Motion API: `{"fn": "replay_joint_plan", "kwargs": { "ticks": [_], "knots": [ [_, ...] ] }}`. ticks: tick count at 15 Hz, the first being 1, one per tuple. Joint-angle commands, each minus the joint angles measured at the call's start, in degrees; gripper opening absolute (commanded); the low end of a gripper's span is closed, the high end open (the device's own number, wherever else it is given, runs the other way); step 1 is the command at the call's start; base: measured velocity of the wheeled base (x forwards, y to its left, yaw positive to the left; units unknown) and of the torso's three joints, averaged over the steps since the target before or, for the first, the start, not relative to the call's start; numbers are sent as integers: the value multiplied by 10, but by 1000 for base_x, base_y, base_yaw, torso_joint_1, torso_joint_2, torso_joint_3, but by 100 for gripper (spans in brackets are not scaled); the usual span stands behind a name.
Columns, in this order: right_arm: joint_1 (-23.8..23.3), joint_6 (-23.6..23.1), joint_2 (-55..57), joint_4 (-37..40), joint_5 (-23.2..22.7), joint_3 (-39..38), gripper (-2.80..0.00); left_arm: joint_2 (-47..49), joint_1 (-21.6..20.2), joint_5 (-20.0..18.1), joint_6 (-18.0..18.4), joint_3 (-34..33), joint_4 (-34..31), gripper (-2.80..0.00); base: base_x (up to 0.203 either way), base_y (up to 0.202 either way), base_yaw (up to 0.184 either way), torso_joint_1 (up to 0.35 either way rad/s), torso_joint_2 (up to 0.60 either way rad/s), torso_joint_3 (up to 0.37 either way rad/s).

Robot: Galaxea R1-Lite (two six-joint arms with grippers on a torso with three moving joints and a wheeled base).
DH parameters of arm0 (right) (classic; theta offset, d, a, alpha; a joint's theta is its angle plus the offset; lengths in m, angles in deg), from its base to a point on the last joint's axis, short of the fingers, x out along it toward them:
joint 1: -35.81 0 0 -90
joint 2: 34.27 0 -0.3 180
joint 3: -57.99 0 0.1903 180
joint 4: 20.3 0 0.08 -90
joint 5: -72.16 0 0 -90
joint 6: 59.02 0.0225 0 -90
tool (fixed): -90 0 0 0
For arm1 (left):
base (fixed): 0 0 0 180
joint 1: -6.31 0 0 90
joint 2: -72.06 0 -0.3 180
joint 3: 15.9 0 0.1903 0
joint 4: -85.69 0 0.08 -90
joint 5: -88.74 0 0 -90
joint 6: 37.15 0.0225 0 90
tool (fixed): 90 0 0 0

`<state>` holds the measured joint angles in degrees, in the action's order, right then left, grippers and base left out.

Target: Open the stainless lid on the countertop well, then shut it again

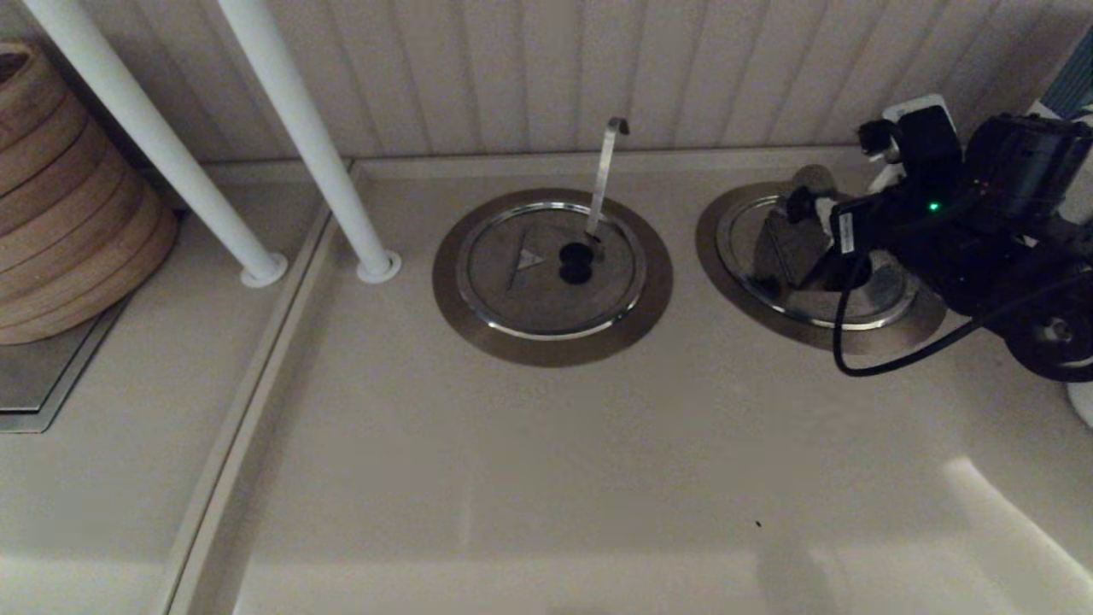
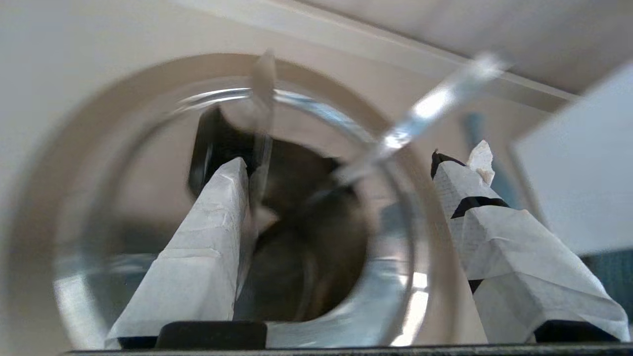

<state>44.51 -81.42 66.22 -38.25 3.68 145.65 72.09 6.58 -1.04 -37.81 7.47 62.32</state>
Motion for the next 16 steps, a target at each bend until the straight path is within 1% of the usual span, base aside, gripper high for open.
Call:
{"fn": "replay_joint_plan", "kwargs": {
  "ticks": [1, 5, 12, 14, 16],
  "knots": [
    [-28, -4, -2, -3, 1, 8, 0, 1, 0, 0, 0, 0, 0, -280, 0, 0, 0, 0, 0, 0],
    [-44, -5, -25, -1, 1, 11, 0, 1, 0, 0, 0, 0, 0, -280, 0, 0, 0, 0, 0, 0],
    [-55, -3, -42, 3, 1, 14, 0, 1, 0, 0, 0, 0, 0, -280, 0, 0, 0, 0, 0, 0],
    [-55, 0, -60, 15, -4, 13, 0, 1, 0, 0, 0, 0, 0, -280, 0, 0, 0, 0, 0, 0],
    [-55, 12, -94, 51, -6, 12, 0, 1, 0, 0, 0, 0, 0, -280, 0, 0, 0, 0, 0, 0]
  ]
}}
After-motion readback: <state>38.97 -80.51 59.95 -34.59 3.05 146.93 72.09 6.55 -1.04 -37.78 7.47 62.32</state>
